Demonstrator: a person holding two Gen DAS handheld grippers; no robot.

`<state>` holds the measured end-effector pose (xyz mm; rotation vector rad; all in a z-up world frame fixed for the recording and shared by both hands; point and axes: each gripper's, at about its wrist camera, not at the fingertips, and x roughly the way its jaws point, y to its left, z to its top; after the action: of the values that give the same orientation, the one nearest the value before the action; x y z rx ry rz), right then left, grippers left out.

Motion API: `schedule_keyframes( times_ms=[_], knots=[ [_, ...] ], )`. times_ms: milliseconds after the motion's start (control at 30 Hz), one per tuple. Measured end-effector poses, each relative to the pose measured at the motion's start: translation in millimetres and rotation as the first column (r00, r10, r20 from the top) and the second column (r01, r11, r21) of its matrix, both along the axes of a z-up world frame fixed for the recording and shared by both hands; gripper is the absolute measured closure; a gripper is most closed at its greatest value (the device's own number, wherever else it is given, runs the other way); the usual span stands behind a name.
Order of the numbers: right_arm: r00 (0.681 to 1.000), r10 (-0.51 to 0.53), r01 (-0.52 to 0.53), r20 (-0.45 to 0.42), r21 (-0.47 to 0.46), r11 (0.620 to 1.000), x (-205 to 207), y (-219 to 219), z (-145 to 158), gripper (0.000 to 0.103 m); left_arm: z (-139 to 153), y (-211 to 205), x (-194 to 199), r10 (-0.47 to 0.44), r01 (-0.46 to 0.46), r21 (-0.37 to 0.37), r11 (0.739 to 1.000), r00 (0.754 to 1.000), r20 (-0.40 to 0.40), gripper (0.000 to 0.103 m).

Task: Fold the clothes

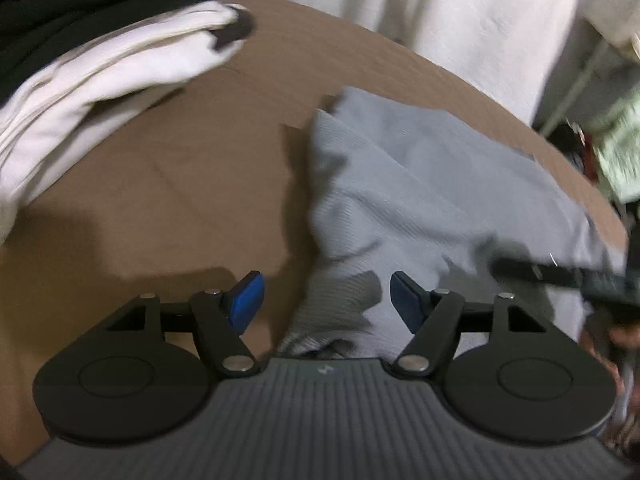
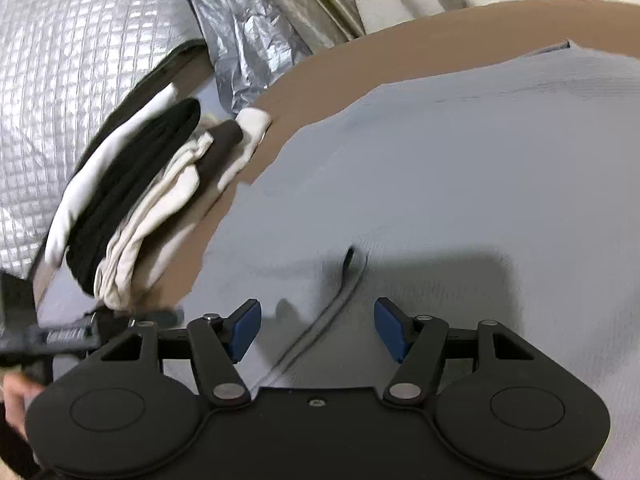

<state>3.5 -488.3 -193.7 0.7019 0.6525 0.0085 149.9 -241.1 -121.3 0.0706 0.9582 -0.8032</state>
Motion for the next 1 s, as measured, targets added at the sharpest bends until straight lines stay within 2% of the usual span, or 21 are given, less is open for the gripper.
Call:
schedule_keyframes(
  times_ms=[33,67,100,133,167,233,300,333,400,433,500,600,633,667,700,767,867,933,967,1000],
  knots=[
    [1.0,0.02,-0.02,0.007,-0.028,0.999,7,2,1,0.039,-1,-3,-8,-0.02,0.019,0.027,0.999,1.0,0.017,0.034],
    [0.999,0.04,-0.039,0.014,-0.057,0.998,13,3,1,0.066,-2,-5,-17,-0.038,0.036,0.057,0.998,0.999,0.035,0.038],
    [0.998,0.068,-0.067,0.016,-0.097,0.993,20,6,3,0.089,-4,-9,-24,-0.031,0.022,0.137,0.99,0.997,0.066,0.048],
    [0.994,0.105,-0.101,0.022,-0.145,0.984,28,11,8,0.098,-10,-10,-28,-0.016,-0.004,0.216,0.976,0.996,0.091,0.074],
    [0.991,0.128,-0.118,0.049,-0.182,0.976,30,14,15,0.099,-14,-10,-30,-0.003,-0.019,0.227,0.974,0.996,0.094,0.079],
    [0.984,0.148,-0.119,0.103,-0.247,0.962,28,22,29,0.099,-13,-5,-36,0.063,-0.073,0.193,0.979,0.996,0.059,0.085],
    [0.985,0.155,-0.122,0.072,-0.332,0.935,29,32,33,0.1,-9,0,-51,0.107,-0.122,0.201,0.972,0.991,0.084,0.085],
    [0.988,0.15,-0.13,0.024,-0.382,0.915,32,37,29,0.101,-9,0,-58,0.121,-0.139,0.206,0.969,0.988,0.098,0.085],
    [0.987,0.13,-0.158,-0.093,-0.449,0.879,38,43,12,0.099,-11,-4,-64,0.113,-0.138,0.234,0.963,0.987,0.119,0.085],
    [0.989,0.113,-0.145,-0.098,-0.443,0.885,36,42,9,0.099,-10,-6,-65,0.106,-0.136,0.244,0.96,0.986,0.131,0.084],
    [0.995,0.05,-0.081,-0.088,-0.406,0.91,29,36,14,0.088,-4,-1,-65,0.106,-0.134,0.217,0.967,0.985,0.133,0.083],
    [0.994,-0.05,0.004,-0.098,-0.422,0.907,17,32,29,0.078,19,12,-71,0.098,-0.121,0.122,0.985,0.98,0.176,0.081],
    [0.994,-0.061,0.016,-0.091,-0.43,0.903,11,33,34,0.073,29,15,-74,0.096,-0.114,0.08,0.99,0.974,0.204,0.076],
    [0.995,-0.061,0.019,-0.084,-0.43,0.903,6,33,40,0.065,38,19,-77,0.095,-0.106,0.037,0.994,0.968,0.233,0.066],
    [0.995,-0.065,0.024,-0.081,-0.427,0.904,0,33,46,0.062,47,23,-80,0.094,-0.096,-0.004,0.995,0.961,0.259,0.061],
    [0.993,-0.083,0.042,-0.078,-0.424,0.905,-11,30,58,0.057,48,20,-79,0.072,-0.063,-0.046,0.997,0.966,0.247,0.057],
    [0.988,-0.099,0.044,-0.119,-0.394,0.918,-31,18,77,0.052,24,2,-71,0.018,-0.017,-0.007,1.0,0.992,0.125,0.057],
    [0.98,-0.115,0.051,-0.161,-0.358,0.932,-48,5,93,0.044,2,-13,-67,0.009,-0.014,0.099,0.995,0.998,0.055,0.058],
    [0.974,-0.13,0.06,-0.184,-0.345,0.937,-57,-2,99,0.039,-4,-19,-68,-0.001,-0.008,0.142,0.99,0.998,0.06,0.058],
    [0.967,-0.153,0.076,-0.205,-0.342,0.937,-71,-11,105,0.038,-2,-25,-74,-0.023,0.004,0.17,0.985,0.994,0.106,0.058]
  ],
)
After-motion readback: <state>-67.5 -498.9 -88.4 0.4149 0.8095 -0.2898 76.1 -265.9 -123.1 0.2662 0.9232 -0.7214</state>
